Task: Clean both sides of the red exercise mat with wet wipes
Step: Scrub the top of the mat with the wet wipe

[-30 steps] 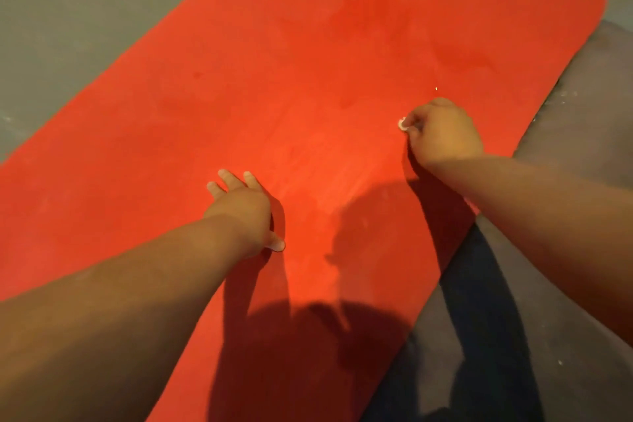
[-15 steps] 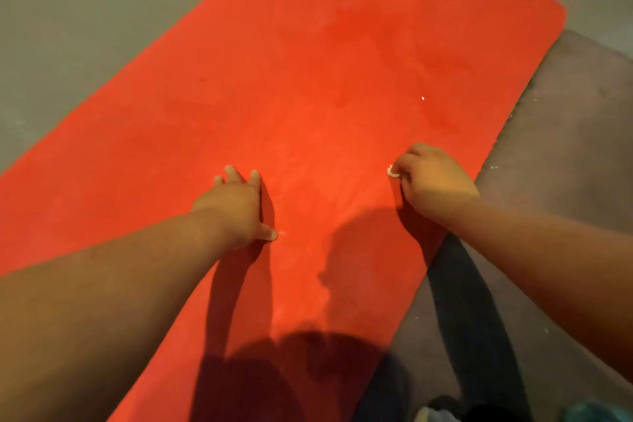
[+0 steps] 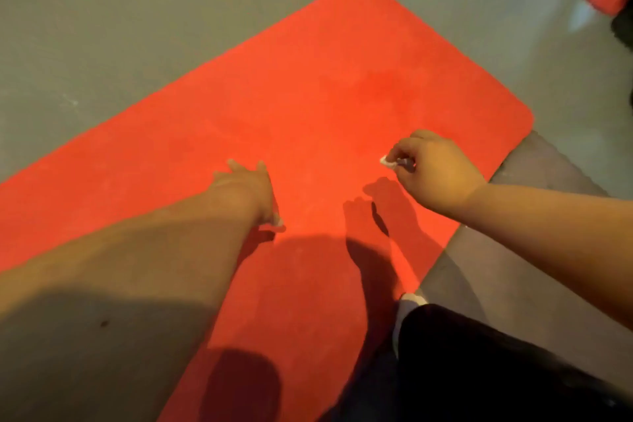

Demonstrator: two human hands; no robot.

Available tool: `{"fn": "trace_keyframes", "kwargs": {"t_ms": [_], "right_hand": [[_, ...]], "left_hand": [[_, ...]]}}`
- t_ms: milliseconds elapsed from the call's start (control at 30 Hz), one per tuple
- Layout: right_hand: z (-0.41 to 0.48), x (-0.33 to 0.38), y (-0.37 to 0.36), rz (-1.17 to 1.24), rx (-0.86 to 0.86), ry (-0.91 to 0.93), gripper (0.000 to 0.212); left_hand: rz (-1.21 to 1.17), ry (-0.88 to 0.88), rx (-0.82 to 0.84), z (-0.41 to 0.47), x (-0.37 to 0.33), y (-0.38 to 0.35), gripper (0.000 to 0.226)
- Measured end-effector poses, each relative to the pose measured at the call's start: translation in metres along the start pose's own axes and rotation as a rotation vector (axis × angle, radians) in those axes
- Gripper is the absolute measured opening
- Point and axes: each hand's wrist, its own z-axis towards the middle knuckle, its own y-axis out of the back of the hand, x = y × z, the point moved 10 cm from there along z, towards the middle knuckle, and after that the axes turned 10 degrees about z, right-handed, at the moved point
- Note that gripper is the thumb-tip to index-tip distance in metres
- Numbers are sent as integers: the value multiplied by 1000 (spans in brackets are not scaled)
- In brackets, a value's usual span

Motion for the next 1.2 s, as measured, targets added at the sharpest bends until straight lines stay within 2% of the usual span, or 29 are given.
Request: {"fn": "trace_keyframes", "kwargs": {"t_ms": [100,167,333,400,533,600,633,700,800,833,867,933,1000,1067,1133,1200], "right_hand": [[56,-14,-40,52,-8,8,18],[103,-21,-78,118,-28,40,14],[175,-61,-129,267,-231,-281,15],[175,-30,-146,273,-185,-156,18],[130,80,-195,349,226,443,13],[125,92,-202,354,362,614,13],[135,87,-199,336,377,656,12],[173,63,-178,293,274,592,16],[242,-2,-137,269,-18,146,23],[247,-12,-135,273,-72,49,24],[244,-8,-140,277,-103,28,25],[217,37,-161,300,-79,213,26],[173,97,-197,295,138,520,20],[149,122,-218,231,334,740,18],[173,108,-207,213,326,758,23],[224,68,-172,252,107,562,27]], "left_hand": [[-256,228,-81,41,44,-2,130],[-347,312,-111,65,71,-8,133],[-301,303,-47,82,79,-12,138],[-313,304,2,86,78,-17,141],[-365,316,20,89,83,-19,147],[-378,308,22,89,82,-18,148],[-384,312,21,89,82,-19,148],[-418,327,20,89,84,-23,147],[-451,317,14,91,84,-25,144],[-448,322,15,91,85,-25,142],[-438,325,6,92,87,-25,139],[-425,335,-23,92,95,-25,131],[-415,330,-46,91,101,-26,125],[-399,320,-47,92,101,-25,123],[-375,309,-24,92,98,-25,123],[-323,282,-11,91,101,-23,122]]}}
